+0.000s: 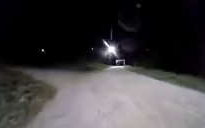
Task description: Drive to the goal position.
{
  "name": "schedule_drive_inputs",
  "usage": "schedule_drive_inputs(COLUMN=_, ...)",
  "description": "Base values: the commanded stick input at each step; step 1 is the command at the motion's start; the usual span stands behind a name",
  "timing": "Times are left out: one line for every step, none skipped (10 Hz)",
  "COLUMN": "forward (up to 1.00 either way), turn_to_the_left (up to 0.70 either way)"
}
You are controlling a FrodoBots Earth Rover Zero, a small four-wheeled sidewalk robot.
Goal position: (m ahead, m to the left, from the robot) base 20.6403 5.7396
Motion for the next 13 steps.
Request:
schedule_drive_inputs(forward=0.7, turn_to_the_left=0.0)
schedule_drive_inputs(forward=0.7, turn_to_the_left=0.0)
schedule_drive_inputs(forward=0.7, turn_to_the_left=0.0)
schedule_drive_inputs(forward=0.7, turn_to_the_left=0.0)
schedule_drive_inputs(forward=0.7, turn_to_the_left=0.0)
schedule_drive_inputs(forward=0.7, turn_to_the_left=0.0)
schedule_drive_inputs(forward=0.7, turn_to_the_left=0.0)
schedule_drive_inputs(forward=0.7, turn_to_the_left=0.0)
schedule_drive_inputs(forward=0.7, turn_to_the_left=0.0)
schedule_drive_inputs(forward=0.7, turn_to_the_left=0.0)
schedule_drive_inputs(forward=0.7, turn_to_the_left=0.0)
schedule_drive_inputs(forward=0.7, turn_to_the_left=0.0)
schedule_drive_inputs(forward=0.7, turn_to_the_left=0.0)
